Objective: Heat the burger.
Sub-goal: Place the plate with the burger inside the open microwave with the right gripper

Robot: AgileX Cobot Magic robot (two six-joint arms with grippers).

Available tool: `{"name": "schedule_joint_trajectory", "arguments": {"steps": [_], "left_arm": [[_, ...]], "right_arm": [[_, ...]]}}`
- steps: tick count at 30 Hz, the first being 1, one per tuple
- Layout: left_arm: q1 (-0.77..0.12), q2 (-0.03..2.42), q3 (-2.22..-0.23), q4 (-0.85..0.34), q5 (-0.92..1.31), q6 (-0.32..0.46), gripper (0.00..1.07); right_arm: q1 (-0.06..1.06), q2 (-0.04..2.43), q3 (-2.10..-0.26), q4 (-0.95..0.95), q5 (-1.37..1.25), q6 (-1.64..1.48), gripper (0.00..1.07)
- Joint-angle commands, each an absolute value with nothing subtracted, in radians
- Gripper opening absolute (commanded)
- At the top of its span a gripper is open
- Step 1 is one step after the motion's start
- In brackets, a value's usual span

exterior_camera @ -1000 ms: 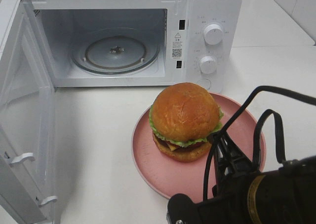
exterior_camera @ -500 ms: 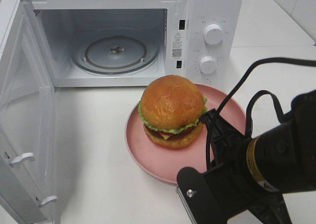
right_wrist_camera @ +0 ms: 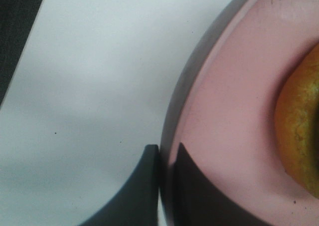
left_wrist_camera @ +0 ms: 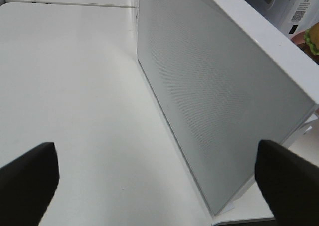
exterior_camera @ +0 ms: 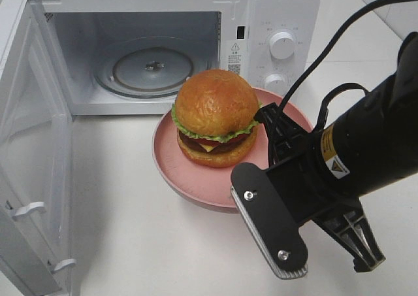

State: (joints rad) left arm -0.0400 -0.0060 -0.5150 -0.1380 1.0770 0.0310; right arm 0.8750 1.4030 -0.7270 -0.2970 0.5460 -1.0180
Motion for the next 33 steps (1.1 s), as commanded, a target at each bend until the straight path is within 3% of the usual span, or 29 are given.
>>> {"name": "schedule_joint_trajectory", "arguments": {"steps": [1, 19, 33], "left_arm": [[-0.041, -0.023, -0.516, -0.143, 1.067, 0.031, 1.00], [-0.041, -0.023, -0.516, -0.143, 1.067, 0.031, 1.00], [-0.041, -0.023, -0.516, -0.143, 1.067, 0.031, 1.00]], "right_arm": [[0.822, 1.391, -0.746, -0.205, 0.512, -1.180, 0.00], [0.796, 1.422, -0.751, -0.197, 0.429, -1.216, 0.00], [0.809, 1.595, -0.878, -0.201, 0.384, -1.204, 0.00]]}}
